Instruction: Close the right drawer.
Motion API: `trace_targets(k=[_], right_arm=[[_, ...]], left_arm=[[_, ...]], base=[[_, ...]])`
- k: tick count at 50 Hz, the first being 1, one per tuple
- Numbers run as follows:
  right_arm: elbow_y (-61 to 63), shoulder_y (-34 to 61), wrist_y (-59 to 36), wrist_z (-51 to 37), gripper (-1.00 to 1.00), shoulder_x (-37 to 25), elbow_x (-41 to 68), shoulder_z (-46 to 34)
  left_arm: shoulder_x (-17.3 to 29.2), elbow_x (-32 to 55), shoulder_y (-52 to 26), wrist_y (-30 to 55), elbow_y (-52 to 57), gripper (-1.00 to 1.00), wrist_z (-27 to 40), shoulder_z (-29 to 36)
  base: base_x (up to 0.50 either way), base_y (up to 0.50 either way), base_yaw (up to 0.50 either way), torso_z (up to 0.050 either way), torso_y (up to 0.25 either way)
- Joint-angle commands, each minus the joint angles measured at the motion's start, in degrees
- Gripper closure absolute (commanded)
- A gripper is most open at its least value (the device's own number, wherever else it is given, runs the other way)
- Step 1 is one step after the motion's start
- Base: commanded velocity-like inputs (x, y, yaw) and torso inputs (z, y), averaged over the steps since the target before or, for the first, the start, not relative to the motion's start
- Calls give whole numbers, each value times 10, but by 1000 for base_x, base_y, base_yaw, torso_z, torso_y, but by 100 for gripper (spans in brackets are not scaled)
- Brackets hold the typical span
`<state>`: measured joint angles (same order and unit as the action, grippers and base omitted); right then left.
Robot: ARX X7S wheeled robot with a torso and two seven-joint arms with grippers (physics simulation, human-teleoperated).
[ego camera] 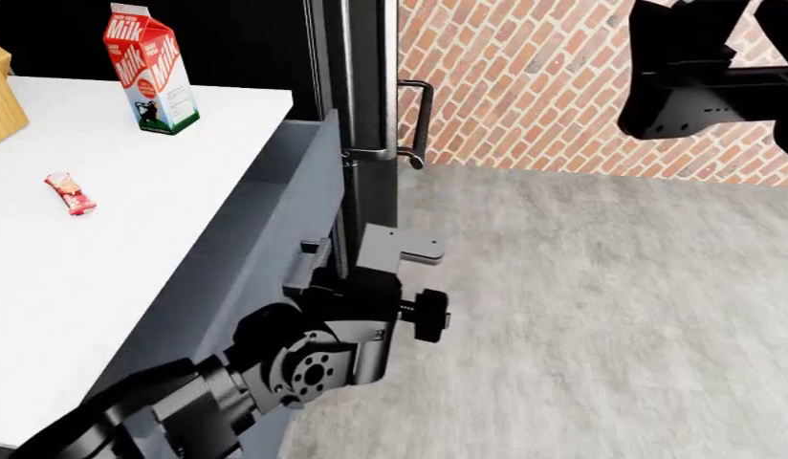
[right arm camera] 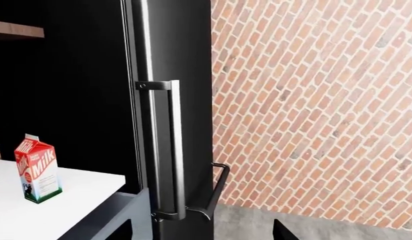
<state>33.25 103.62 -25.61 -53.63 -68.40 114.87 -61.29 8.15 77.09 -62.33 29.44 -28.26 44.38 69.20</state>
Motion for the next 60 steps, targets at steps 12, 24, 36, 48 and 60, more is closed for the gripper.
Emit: trace_targets(k=[12, 24, 36, 48, 60], right_arm=[[1, 4, -6, -3, -100, 7, 5, 7], [3, 4, -8, -7, -100, 12, 7, 9], [6, 7, -10, -9, -100, 14, 10, 13], [7, 5, -9, -9, -100, 13, 10, 17], [7, 4, -12, -11, -100, 17, 10, 18]], left_arm=[[-22, -23, -4, -24, -102, -100, -21, 5], [-26, -27, -8, -37, -135, -100, -27, 1], [-34, -33, -7, -46, -176, -100, -37, 2], [-46, -43, -7, -55, -235, -100, -60, 9], [-56, -48, -11, -69, -295, -100, -83, 9]], base=[[0, 0, 0, 0, 0], [0, 0, 0, 0, 0], [0, 0, 0, 0, 0], [0, 0, 0, 0, 0], [0, 0, 0, 0, 0]])
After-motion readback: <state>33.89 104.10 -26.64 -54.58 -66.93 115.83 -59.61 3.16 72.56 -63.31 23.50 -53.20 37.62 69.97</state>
